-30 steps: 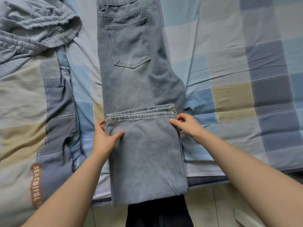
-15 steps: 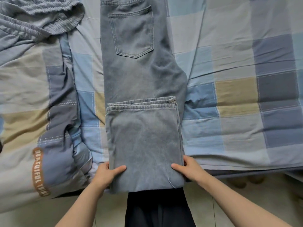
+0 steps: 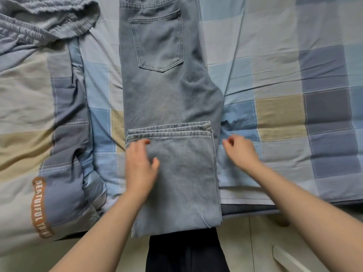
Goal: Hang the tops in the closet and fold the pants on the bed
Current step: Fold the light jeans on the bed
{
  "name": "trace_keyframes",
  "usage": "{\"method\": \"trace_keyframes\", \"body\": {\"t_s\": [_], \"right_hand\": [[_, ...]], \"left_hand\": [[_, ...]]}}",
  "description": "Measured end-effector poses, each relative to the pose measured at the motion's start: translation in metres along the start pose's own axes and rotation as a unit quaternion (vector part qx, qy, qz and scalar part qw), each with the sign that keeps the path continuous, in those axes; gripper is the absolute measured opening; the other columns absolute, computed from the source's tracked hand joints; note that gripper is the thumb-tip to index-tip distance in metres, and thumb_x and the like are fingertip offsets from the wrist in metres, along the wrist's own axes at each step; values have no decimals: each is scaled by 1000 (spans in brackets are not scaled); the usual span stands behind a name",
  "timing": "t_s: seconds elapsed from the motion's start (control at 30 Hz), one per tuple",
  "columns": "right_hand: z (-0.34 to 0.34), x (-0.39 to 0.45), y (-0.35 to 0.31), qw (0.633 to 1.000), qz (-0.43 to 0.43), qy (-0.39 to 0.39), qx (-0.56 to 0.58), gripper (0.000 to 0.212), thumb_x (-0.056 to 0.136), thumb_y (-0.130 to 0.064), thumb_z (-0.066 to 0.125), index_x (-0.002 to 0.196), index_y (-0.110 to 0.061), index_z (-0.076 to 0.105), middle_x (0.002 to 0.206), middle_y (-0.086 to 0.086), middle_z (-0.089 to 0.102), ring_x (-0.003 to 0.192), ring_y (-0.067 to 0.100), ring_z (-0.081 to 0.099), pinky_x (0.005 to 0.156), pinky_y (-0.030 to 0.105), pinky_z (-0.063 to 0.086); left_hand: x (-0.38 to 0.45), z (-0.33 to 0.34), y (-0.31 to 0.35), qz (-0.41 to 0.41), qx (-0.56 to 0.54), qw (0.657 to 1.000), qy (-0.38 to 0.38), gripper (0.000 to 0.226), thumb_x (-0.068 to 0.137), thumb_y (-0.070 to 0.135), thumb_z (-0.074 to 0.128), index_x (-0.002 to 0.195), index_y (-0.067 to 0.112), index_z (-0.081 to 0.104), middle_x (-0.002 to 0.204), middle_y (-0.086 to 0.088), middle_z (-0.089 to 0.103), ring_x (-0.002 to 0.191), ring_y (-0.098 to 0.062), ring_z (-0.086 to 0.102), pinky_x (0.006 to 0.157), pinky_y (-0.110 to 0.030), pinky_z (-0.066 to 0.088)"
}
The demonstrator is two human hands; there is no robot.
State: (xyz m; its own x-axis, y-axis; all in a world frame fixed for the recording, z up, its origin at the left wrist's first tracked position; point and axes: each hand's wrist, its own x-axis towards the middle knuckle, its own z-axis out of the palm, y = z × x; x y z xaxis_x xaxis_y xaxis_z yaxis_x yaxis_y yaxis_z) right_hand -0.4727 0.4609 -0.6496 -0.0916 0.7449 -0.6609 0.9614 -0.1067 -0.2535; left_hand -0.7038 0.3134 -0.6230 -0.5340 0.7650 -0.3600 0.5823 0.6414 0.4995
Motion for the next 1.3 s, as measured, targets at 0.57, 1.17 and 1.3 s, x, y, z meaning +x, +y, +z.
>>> {"method": "trace_keyframes", "body": {"t_s": [0.57, 1.17, 1.3], "right_hand": [[-57, 110, -67, 943, -53, -171, 281, 20, 92, -34, 60, 78, -20, 63, 66, -9, 54, 60, 6, 45, 59, 21, 35], [-37, 101, -28, 734, -517, -21, -441, 68, 89, -14, 32, 154, -18, 10, 159, 0, 19, 146, 24, 20, 115, 42, 23], [-14, 88, -31, 747, -475, -3, -465, 80, 79, -38, 42, 151, -10, 21, 155, 13, 29, 143, 35, 27, 113, 51, 25]], "left_hand": [[90, 105, 131, 18, 79, 976, -202, 81, 83, 59, 62, 144, 16, 30, 138, -5, 43, 127, -31, 43, 96, -47, 42], [67, -6, -44, 446, 179, 870, -109, 31, 88, -3, 49, 112, 2, 69, 119, -16, 66, 113, -35, 62, 91, -45, 54], [61, -36, -86, 515, 299, 782, -183, 53, 96, 3, 24, 143, 13, 48, 150, -7, 44, 139, -28, 40, 110, -45, 39]]}}
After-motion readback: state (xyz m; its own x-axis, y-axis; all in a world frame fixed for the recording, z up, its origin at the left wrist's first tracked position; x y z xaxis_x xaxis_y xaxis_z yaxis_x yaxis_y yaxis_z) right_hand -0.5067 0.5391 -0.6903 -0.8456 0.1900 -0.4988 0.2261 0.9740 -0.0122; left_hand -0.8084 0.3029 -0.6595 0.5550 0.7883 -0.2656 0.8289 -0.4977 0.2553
